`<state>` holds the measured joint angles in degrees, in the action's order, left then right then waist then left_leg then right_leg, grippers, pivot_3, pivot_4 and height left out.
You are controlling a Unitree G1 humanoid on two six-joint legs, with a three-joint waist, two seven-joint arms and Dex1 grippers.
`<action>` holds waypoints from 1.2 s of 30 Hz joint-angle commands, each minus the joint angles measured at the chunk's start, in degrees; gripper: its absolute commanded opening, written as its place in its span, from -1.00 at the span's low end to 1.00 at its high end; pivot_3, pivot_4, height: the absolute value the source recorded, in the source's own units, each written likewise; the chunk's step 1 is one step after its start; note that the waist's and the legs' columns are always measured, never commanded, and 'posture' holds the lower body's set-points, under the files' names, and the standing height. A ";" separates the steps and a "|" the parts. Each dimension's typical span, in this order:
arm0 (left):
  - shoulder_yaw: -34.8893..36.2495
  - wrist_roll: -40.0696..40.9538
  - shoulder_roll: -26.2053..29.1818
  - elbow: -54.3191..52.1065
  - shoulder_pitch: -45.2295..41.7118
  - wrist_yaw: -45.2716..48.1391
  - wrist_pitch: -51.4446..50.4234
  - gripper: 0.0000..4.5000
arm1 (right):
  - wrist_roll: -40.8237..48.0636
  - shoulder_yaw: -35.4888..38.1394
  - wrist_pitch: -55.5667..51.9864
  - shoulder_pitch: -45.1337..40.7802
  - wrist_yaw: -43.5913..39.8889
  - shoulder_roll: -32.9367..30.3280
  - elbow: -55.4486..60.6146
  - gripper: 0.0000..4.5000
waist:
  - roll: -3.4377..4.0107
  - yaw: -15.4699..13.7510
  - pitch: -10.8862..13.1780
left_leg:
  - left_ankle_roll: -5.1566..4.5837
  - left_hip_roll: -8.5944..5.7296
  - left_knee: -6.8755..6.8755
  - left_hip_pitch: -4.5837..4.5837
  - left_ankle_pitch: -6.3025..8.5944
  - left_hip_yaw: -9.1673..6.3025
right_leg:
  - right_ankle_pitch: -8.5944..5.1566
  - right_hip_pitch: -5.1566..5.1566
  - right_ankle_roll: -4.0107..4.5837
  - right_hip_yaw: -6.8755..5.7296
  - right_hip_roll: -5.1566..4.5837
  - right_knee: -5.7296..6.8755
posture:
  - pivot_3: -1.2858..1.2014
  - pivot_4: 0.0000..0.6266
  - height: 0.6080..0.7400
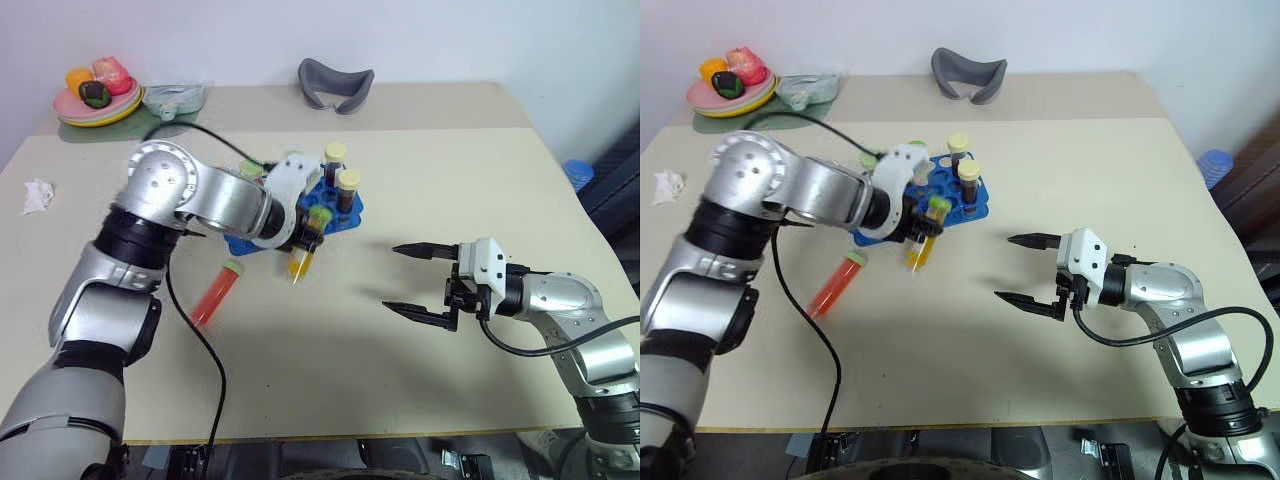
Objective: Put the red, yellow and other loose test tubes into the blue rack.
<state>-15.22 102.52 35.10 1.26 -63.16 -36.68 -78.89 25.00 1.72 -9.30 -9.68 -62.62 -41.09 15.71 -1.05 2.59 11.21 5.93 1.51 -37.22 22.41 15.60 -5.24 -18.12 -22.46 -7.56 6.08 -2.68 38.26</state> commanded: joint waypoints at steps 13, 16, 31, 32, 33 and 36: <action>8.66 -64.80 -3.47 -10.87 29.17 60.51 61.31 -0.64 | 0.51 1.27 -4.53 -2.63 11.90 5.29 6.17 1.00 | 0.16 -0.62 -0.11 | 0.02 0.02 0.05 0.01 -0.02 0.07 | 0.01 0.10 0.00 0.02 0.00 -0.16 | 0.03 -0.52 1.00; 8.65 -68.22 -6.77 -8.01 29.04 65.53 66.46 -0.64 | 1.31 1.95 -5.92 -2.69 13.84 5.77 6.85 1.00 | 0.15 -0.63 -0.11 | -0.22 0.02 0.06 0.01 0.12 0.07 | 0.01 0.08 0.00 0.02 0.00 -0.15 | 0.03 -0.52 1.00; 7.41 -83.76 -17.90 1.65 29.06 69.21 75.39 -0.64 | 6.15 9.97 -20.19 3.55 21.19 1.37 14.93 1.00 | 0.15 -0.36 -0.11 | -0.47 0.02 0.02 0.00 0.25 0.04 | 0.02 0.09 -0.02 0.01 0.00 -0.11 | 0.03 -0.52 1.00; 7.33 -84.80 -18.60 2.44 29.28 68.97 76.35 -0.64 | 6.12 10.61 -20.00 4.53 21.38 1.25 15.37 1.00 | 0.15 -0.36 -0.11 | -0.47 0.02 0.02 0.00 0.25 0.05 | 0.02 0.09 -0.02 0.01 0.00 -0.11 | 0.03 -0.52 1.00; 7.18 -85.80 -19.40 3.42 29.48 68.62 77.34 -0.64 | 6.09 11.32 -19.95 5.47 21.77 1.19 15.95 1.00 | 0.15 -0.33 -0.11 | -0.47 0.02 0.01 0.00 0.25 0.04 | 0.02 0.09 -0.02 0.01 0.01 -0.11 | 0.03 -0.52 1.00; 6.60 -89.32 -21.49 6.46 29.60 67.59 80.86 -0.64 | 6.66 13.27 -20.69 7.62 22.88 1.06 17.89 1.00 | 0.15 -0.25 -0.11 | -0.47 0.02 0.00 -0.01 0.25 0.05 | 0.02 0.09 -0.03 0.02 0.01 -0.09 | 0.03 -0.52 1.00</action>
<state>-8.39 15.12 14.25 7.77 -33.36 31.71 -1.18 30.50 12.28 -29.97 -2.40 -40.35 -39.38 30.38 -0.90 2.34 11.10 5.45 1.53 -37.22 22.40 15.85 -5.20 -18.09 -22.37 -7.59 6.09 -2.67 38.17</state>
